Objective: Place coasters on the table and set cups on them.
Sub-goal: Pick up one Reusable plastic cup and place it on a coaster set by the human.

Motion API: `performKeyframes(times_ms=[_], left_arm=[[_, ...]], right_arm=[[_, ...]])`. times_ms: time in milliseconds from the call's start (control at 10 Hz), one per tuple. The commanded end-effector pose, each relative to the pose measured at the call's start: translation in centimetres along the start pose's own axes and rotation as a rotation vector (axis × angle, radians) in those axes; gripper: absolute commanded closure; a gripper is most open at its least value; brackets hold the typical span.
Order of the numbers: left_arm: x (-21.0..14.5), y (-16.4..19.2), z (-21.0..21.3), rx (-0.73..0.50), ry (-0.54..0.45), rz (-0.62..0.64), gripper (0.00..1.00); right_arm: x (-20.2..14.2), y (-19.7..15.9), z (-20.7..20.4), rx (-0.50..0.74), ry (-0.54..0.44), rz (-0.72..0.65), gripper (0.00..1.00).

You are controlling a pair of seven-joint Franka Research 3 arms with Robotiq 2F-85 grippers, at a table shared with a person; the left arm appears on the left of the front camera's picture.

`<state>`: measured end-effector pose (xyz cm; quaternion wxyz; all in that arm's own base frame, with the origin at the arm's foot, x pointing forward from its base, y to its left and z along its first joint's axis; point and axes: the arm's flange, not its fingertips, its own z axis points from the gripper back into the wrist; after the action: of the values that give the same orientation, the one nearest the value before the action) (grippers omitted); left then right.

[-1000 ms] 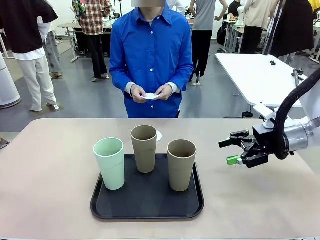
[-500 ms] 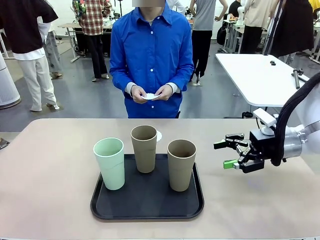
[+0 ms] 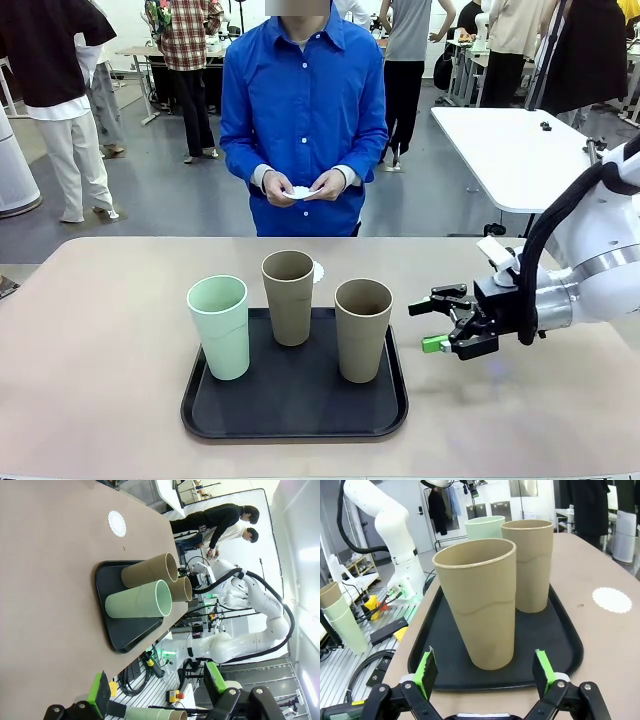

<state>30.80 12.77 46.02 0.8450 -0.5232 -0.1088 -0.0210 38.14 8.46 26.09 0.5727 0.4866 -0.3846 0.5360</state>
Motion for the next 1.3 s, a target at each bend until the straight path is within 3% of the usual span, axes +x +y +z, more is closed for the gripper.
performKeyframes(times_ms=[0,1200], left_arm=[[0.0,0.0,0.2,-0.012,-0.009,-0.009,0.00],[0.0,0.0,0.2,-0.012,-0.009,-0.009,0.00]], right_arm=[[0.2,-0.9,-1.4,0.001,-0.009,-0.030,0.00],[-0.5,-3.0,-6.7,0.074,0.007,-0.034,0.00]])
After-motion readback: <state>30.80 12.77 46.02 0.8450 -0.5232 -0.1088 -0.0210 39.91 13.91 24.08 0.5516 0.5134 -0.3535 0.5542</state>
